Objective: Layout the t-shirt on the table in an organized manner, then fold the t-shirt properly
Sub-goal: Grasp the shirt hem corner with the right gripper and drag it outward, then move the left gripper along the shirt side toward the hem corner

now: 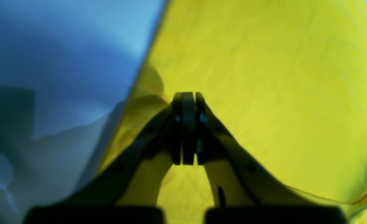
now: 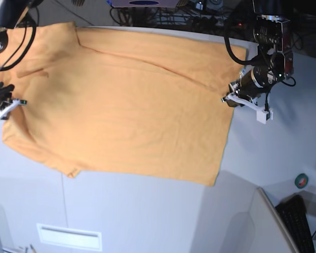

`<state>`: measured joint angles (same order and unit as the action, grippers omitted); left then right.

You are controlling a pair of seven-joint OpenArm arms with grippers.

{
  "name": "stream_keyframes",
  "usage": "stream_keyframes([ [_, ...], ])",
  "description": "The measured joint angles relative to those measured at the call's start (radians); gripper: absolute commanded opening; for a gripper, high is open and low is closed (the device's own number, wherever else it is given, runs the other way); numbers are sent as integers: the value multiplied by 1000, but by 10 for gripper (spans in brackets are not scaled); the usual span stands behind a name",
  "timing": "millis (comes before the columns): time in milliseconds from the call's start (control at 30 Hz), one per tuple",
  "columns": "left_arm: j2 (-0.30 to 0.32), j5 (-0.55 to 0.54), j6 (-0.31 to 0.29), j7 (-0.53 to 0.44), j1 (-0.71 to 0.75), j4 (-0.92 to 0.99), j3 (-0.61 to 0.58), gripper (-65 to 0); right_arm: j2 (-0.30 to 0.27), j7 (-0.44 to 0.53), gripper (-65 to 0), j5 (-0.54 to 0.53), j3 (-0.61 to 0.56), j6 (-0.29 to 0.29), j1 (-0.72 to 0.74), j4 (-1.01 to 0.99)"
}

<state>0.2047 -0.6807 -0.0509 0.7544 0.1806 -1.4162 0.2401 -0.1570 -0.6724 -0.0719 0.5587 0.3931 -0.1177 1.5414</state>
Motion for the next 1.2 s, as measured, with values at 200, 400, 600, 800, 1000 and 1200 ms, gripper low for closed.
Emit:
stream_keyframes([
  [200, 0, 0, 0, 1, 0, 0, 12, -650, 72, -122, -650, -6, 3, 5, -93, 217],
  [400, 6, 0, -1, 1, -3, 0, 13, -650, 122, -226, -650, -2, 2, 158, -171, 243],
  [600, 29, 0, -1, 1, -9, 0, 14, -650, 141, -266, -650, -4, -3, 191, -202, 191],
  [800, 29, -1, -1, 1, -12, 0, 13, -650, 140, -310, -501, 1, 1, 192, -181, 196],
  [1000, 28, -1, 0, 2, -12, 0, 13, -650, 141, -295, -296, -11, 39, 199, -65, 249],
  [1200, 40, -1, -1, 3, -7, 0, 13, -650, 15, -184, -294, 4, 102, 185, 262, -248],
])
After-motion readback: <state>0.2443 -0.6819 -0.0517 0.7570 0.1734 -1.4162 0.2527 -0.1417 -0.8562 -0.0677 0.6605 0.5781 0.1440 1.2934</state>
